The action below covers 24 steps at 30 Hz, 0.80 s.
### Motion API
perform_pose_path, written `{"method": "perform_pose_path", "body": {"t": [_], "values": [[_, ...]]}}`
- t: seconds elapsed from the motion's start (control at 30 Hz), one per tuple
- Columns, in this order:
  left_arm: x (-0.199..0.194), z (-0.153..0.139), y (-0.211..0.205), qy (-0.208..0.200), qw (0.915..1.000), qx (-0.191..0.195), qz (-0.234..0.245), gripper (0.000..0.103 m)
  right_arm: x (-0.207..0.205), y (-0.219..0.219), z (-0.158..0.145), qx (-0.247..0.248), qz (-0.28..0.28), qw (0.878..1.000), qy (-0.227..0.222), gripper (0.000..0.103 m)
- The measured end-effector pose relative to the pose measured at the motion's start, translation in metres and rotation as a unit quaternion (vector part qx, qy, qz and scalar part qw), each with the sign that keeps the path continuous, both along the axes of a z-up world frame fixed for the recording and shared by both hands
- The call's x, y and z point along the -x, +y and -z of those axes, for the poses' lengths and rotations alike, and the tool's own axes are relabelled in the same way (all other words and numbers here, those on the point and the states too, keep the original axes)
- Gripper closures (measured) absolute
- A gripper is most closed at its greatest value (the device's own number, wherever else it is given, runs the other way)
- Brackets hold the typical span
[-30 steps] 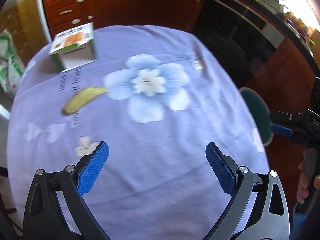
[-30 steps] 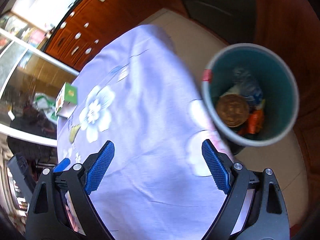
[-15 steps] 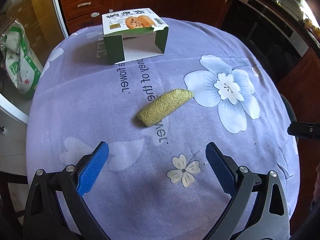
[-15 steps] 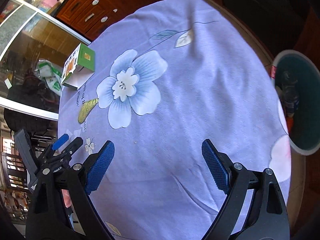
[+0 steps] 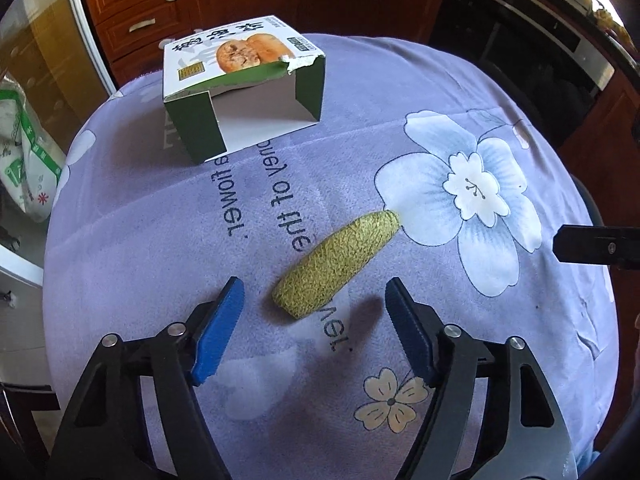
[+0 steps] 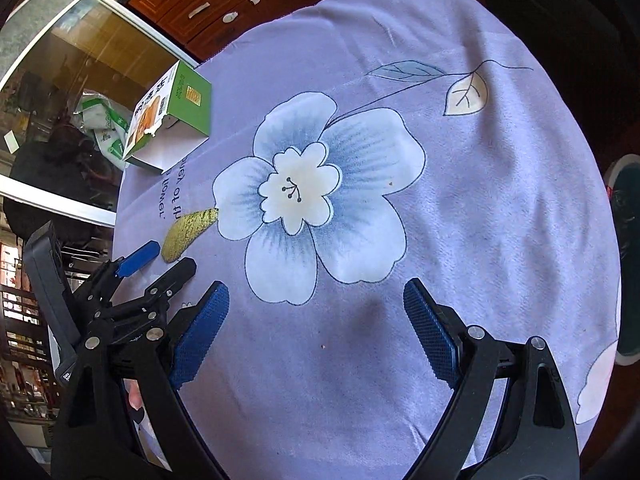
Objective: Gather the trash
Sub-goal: 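Move both open tools back toward the snack box and corn cob, then grasp the green snack box with the right tool while the left tool grasps the corn cob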
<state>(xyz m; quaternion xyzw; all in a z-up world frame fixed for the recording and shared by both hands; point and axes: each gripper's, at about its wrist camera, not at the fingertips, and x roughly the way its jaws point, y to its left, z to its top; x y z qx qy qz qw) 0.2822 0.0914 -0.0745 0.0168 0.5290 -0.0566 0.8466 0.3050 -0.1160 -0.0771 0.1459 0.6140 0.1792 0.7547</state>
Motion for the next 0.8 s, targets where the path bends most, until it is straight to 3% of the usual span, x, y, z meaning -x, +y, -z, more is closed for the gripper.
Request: {"method": "perform_pose_path", "body": {"t": [0.07,0.1,0.13,0.4,0.8], "values": [[0.0,-0.001,-0.003,-0.008,0.9999,-0.009,0.004,0.059,-0.006,0.004,0.001,0.001,0.0,1.0,-0.004,0.018],[0.0,-0.002,-0.004,-0.012,0.9999,-0.008,0.005,0.065,-0.009,0.006,0.0,0.002,0.001,1.0,-0.008,0.018],[0.001,-0.003,-0.005,-0.012,0.9999,0.006,0.006,0.077,-0.012,0.008,0.0,0.002,0.001,1.0,-0.012,0.018],[0.014,-0.013,0.016,-0.017,0.9961,0.072,-0.048,0.079,-0.04,0.044,-0.006,0.001,-0.023,0.999,-0.045,0.018],[0.021,-0.02,0.073,-0.017,0.9863,0.092,-0.136,0.079,-0.098,0.141,-0.006,0.007,-0.103,0.986,-0.13,0.022]]}}
